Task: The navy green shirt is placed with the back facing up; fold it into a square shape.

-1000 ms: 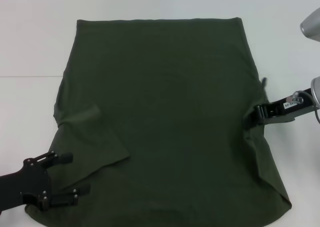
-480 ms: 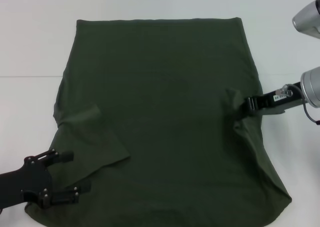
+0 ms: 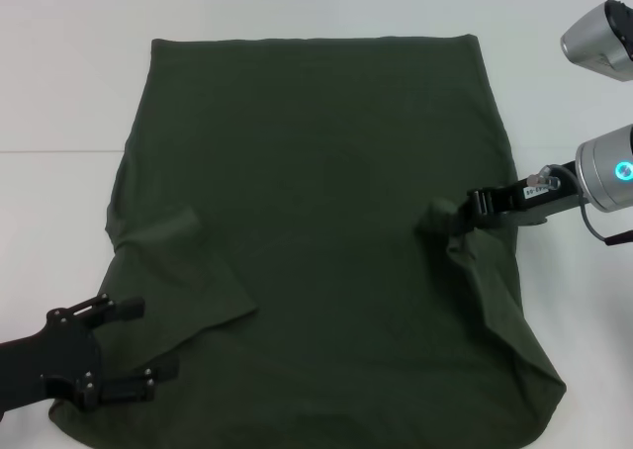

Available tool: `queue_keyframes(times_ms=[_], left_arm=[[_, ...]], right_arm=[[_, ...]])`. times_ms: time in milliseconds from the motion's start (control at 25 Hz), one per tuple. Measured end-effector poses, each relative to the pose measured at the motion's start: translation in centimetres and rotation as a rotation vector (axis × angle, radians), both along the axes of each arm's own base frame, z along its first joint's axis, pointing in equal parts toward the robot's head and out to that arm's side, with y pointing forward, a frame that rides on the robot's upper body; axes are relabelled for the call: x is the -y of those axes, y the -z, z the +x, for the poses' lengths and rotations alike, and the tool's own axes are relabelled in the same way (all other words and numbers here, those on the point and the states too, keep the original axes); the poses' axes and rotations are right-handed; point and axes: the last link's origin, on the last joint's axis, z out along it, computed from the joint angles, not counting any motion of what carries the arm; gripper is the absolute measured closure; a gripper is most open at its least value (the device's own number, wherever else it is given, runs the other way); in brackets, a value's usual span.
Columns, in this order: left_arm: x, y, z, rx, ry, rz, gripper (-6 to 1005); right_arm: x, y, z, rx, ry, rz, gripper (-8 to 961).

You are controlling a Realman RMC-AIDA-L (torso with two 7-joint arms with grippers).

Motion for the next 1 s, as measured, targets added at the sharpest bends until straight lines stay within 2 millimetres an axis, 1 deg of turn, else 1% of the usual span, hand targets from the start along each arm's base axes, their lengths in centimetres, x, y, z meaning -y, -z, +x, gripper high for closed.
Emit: queue_keyframes(times_ms=[200,360,560,760,920,1000], left_arm=[[0.0,0.0,0.1,0.001,0.001,0.0,63],[0.0,0.1,0.0,0.002,-0.001,-0.001,63],[0.1,0.1,-0.1,0.008,-0.011,0.001,63],[0.1,-0.3,-0.1,0.043,-0.051,-0.002,63],[0.0,-0.9,0.0,0.109,-0.124,-0.035,63],[0.1,-1.6,0.2,0.158,-0.159,-0.059,63]], right_arm=[[-0.1,0.0,0.0,-0.029,0.002,0.012,936],[0.2,-0.1,0.0,-0.102,-0.016,0.022,927],[0.7,-0.8,0.6,-0.188,-0.019,0.049,692],[1.4,-1.1,1.5,-0.196,-0.032,0.033,560],[2.7,-1.8,2.6,-0.245,-0.078,0.029,454],[3.6,-2.4,3.3,-0.3,-0.105,0.046,352]])
